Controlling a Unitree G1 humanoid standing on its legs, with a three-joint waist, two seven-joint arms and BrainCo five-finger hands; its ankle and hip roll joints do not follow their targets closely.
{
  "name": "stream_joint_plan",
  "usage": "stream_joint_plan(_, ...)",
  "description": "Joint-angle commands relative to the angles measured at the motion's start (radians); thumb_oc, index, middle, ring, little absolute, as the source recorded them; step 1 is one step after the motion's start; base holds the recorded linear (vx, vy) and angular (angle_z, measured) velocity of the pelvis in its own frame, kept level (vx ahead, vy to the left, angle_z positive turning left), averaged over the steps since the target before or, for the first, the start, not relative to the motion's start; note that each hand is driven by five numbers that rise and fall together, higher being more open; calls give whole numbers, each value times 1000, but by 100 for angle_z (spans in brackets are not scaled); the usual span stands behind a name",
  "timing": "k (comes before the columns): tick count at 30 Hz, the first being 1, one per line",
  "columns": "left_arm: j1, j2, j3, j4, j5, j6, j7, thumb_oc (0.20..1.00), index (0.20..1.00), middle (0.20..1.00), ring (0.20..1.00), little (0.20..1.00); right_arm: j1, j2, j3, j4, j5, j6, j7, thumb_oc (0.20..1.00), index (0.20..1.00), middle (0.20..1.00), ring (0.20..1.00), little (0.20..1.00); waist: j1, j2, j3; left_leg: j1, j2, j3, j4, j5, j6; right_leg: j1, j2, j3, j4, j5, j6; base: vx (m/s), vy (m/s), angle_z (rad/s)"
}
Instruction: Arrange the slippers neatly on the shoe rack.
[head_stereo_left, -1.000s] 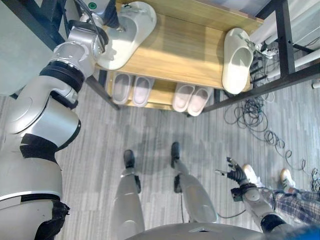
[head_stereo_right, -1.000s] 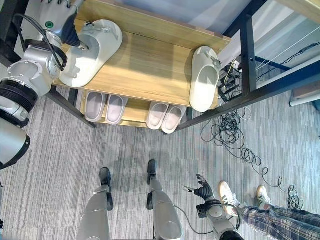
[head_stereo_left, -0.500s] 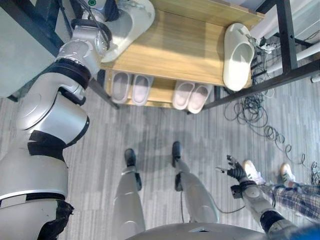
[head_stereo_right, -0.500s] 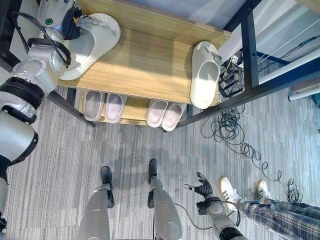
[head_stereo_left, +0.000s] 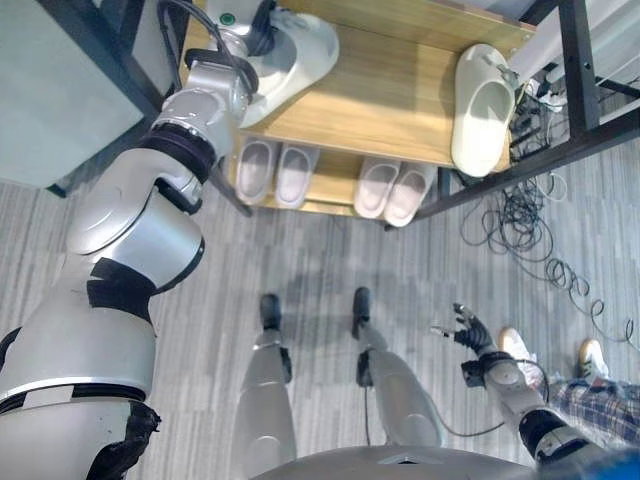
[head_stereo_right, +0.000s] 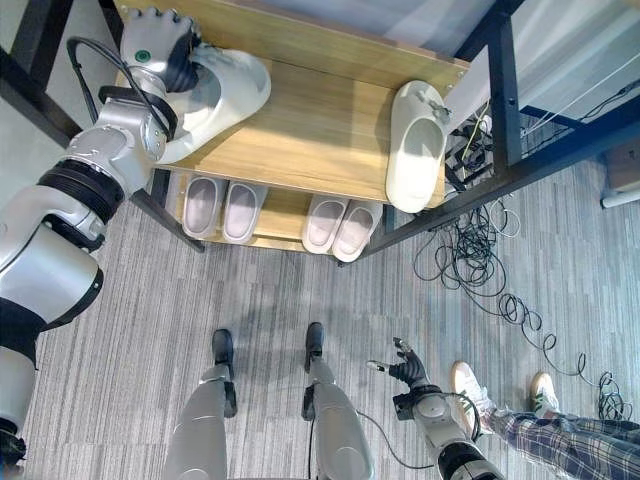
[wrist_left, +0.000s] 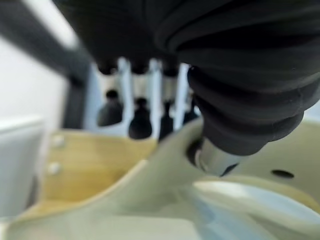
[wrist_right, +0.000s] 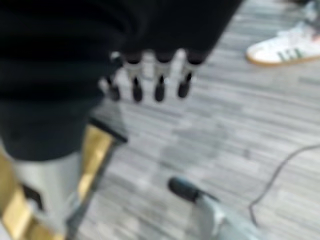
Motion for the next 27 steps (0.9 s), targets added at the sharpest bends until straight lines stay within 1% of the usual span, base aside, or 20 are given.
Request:
stream_joint_plan(1,-104,0,102,-34,37,19,51,200,200,200,200,200,-15,-73,11,-25,4,-12,-17,1000,1000,1000,1000,1000,16,55,88,36,-9,-115,-90,-14,-22,115,-31,1,31,-122,97,-7,-81,-6)
stream_joint_plan(3,-100,-10,112,-38,35,23,53,200,200,200,200,200,-14,-74,13,-29,3,-13,-20,1000,1000,1000,1000,1000,18,58,89,39,-7,-117,-92,-12,-23,115,-29,2,32,-124,94,-5,-65,-4)
stream_joint_plan(6,-74,-49,164,-27,0,28,59,200,200,200,200,200,-24,-69,21,-33,-6,-7,-28,1000,1000,1000,1000,1000,19,67,96,45,3,-117,-103,-1,-29,109,-21,2,37,-133,86,-8,-123,0)
stream_joint_plan(9,-75,-61,181,-11,-21,30,69,200,200,200,200,200,-34,-69,29,-33,-13,-6,-31,1000,1000,1000,1000,1000,17,71,100,52,12,-116,-111,6,-31,105,-15,8,38,-136,82,2,-106,0)
stream_joint_plan(12,-87,-72,187,21,-43,32,75,200,200,200,200,200,-41,-71,39,-31,-16,-8,-33,1000,1000,1000,1000,1000,10,74,103,59,20,-109,-117,12,-34,98,-7,19,39,-136,77,4,-59,-8)
stream_joint_plan(14,-86,-77,197,48,-60,37,80,200,200,200,200,200,-32,-69,44,-28,-17,-11,-36,1000,1000,1000,1000,1000,-3,79,103,67,29,-100,-122,17,-36,95,-2,29,37,-135,74,17,-83,-24)
stream_joint_plan(17,-94,-83,179,60,-31,46,81,200,200,200,200,200,-29,-77,41,-25,-18,-14,-38,1000,1000,1000,1000,1000,-10,87,101,74,31,-96,-128,19,-37,92,1,36,40,-136,72,25,-59,-24)
stream_joint_plan(18,-107,-86,152,71,-5,54,78,200,200,200,200,200,-39,-85,43,-20,-20,-16,-41,1000,1000,1000,1000,1000,-14,96,100,77,34,-93,-133,23,-38,89,2,41,42,-138,71,20,-19,-28)
stream_joint_plan(20,-139,-99,146,102,-20,59,74,200,200,200,200,200,-52,-91,51,-13,-19,-14,-42,1000,1000,1000,1000,1000,-20,104,101,81,36,-84,-139,26,-39,83,5,47,39,-137,69,15,-22,-9)
stream_joint_plan(25,-180,-102,147,143,-49,62,72,200,200,200,200,200,-48,-98,53,-10,-16,-14,-42,1000,1000,1000,1000,1000,-31,111,100,85,37,-75,-153,33,-42,76,6,50,28,-131,68,13,-19,-7)
stream_joint_plan(27,-181,-104,148,158,-53,59,67,200,200,200,200,200,-40,-99,48,-11,-13,-17,-42,1000,1000,1000,1000,1000,-37,120,101,86,36,-70,-159,35,-43,72,4,53,29,-132,66,9,-10,-2)
